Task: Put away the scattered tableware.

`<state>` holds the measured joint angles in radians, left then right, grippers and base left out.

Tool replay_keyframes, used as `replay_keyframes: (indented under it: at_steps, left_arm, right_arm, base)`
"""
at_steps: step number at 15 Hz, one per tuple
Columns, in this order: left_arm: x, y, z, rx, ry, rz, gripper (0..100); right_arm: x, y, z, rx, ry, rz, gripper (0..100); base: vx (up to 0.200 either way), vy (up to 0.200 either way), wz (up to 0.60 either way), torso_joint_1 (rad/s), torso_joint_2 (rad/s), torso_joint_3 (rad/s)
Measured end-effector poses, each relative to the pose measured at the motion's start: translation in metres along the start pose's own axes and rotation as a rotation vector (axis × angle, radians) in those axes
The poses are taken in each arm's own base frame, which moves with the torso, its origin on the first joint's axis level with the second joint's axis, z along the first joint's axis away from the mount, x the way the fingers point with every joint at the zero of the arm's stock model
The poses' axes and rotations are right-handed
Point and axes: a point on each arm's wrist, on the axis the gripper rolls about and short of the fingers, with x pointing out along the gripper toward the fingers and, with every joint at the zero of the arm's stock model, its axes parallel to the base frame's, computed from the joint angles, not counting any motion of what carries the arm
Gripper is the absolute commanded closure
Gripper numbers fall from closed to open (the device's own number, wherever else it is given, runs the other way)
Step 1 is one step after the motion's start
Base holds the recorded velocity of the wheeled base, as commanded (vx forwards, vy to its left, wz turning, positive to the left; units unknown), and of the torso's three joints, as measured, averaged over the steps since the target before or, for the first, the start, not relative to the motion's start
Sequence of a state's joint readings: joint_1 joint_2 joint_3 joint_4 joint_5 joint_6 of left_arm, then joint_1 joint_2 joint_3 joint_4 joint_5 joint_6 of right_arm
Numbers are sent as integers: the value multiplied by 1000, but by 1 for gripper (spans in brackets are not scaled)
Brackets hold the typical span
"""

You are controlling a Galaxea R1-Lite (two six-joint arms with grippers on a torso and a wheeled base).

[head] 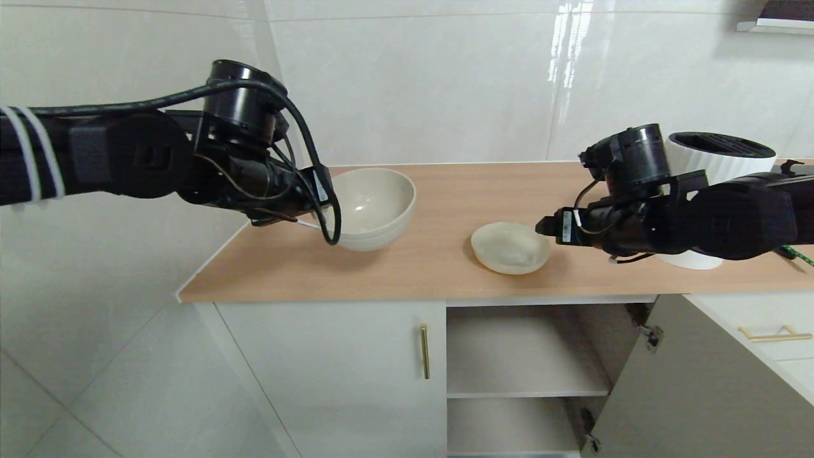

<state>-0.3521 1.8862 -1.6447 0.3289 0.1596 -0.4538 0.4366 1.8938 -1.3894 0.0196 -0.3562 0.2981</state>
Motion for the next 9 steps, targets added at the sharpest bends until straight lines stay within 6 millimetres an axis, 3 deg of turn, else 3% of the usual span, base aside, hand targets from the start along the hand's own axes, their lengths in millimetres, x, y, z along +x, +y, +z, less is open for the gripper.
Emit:
replay_keyframes:
  at_steps: [4,9]
  left_arm:
    - [-53,-3,2,5,-54,-73,100]
    - [-77,-5,4,8,-93,-110,100]
  right_arm:
    - [34,10,-10,27,30,-28,0]
    - [60,16,-20,30,50,-60,0]
  base:
    - [0,0,0,0,0,0]
    - [0,0,0,0,0,0]
